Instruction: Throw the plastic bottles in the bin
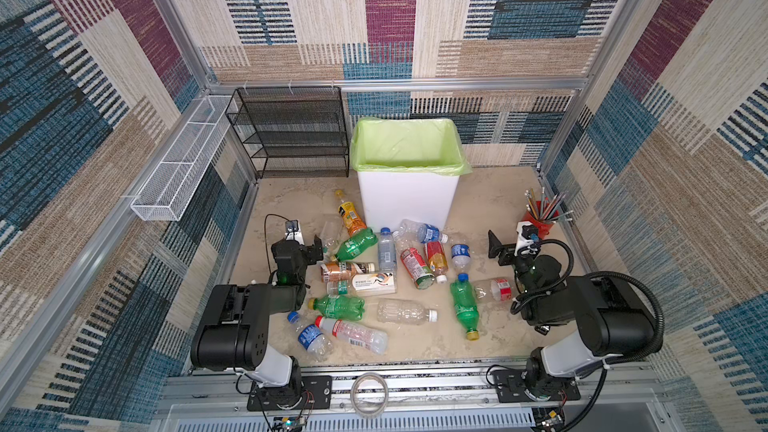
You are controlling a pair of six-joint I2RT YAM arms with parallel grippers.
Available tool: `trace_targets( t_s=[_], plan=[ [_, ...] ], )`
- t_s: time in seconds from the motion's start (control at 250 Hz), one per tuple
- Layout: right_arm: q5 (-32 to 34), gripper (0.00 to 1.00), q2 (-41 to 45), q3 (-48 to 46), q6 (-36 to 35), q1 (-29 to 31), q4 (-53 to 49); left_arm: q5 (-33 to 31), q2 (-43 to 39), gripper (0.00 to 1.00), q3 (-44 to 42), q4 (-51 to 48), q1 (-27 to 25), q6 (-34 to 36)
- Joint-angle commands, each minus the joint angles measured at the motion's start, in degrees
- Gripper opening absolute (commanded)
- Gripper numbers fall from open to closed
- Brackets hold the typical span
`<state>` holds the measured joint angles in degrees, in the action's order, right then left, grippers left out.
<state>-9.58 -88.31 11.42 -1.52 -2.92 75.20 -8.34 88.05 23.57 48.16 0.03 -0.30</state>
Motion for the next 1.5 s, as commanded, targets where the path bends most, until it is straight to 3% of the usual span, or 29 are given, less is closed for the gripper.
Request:
trace_targets(
  t_s=[0.0, 0.08, 0.14, 0.184, 0.244, 0.328, 0.412, 0.604, 0.856, 0.936, 1.14, 1.36, 1.496],
  plan=[
    [4.5, 0.96, 4.85, -0.06, 1.5, 0.1, -1.81, 3.15, -3.33, 0.94, 0.09, -2.1, 0.64, -0.05],
    [9.53, 0.92, 13.68, 1.88, 4.05, 0.17, -12.94, 4.18, -11.45, 0.89, 1.98, -11.66, 0.58, 0.31],
    [17.35, 0.89, 20.5, 6.63, 14.65, 0.02, -28.26, 1.44, -18.18, 0.87, 5.97, -24.87, 0.58, -3.74],
    [19.09, 0.82, 23.89, 11.05, 20.77, 0.04, -39.58, 0.19, -21.69, 0.85, 9.83, -34.37, 0.57, -6.85],
    [17.35, 0.72, 25.79, 17.11, 26.04, 0.13, -51.97, 1.03, -24.39, 0.78, 15.1, -44.93, 0.58, -9.95],
    [16.63, 0.69, 25.34, 26.12, 33.69, 0.28, -69.15, 3.85, -25.72, 0.69, 21.73, -57.06, 0.54, -18.0],
    [14.38, 0.62, 23.39, 34.75, 35.29, 1.04, -83.12, 8.19, -25.65, 0.57, 27.74, -68.08, 0.25, -25.29],
    [11.65, 0.62, 20.51, 45.86, 37.87, 1.34, -111.11, 11.06, -26.09, 0.53, 35.68, -88.85, -3.29, -31.02],
    [3.64, 0.66, 23.2, 47.16, 50.39, 1.55, -128.48, 12.88, -32.88, 0.53, 37.03, -97.74, -6.4, -34.77],
    [0.68, 0.65, 22.96, 46.08, 54.37, 2.65, -130.38, 13.5, -33.12, 0.54, 38.42, -99.41, -6.62, -34.93],
    [-3.59, 0.74, 21.69, 42.64, 65.17, 5.73, -133.78, 16.06, -31.38, 0.55, 40.46, -101.68, -7.8, -35.26],
    [-5.28, 0.86, 20.13, 40.41, 68.22, 7.84, -134.57, 16.5, -31.87, 0.54, 40.31, -102.22, -8.71, -35.57],
    [-4.87, 0.88, 20.01, 37.5, 69.25, 7.93, -132.98, 16.71, -32.41, 0.54, 39.84, -102.37, -8.91, -35.93]
  ],
)
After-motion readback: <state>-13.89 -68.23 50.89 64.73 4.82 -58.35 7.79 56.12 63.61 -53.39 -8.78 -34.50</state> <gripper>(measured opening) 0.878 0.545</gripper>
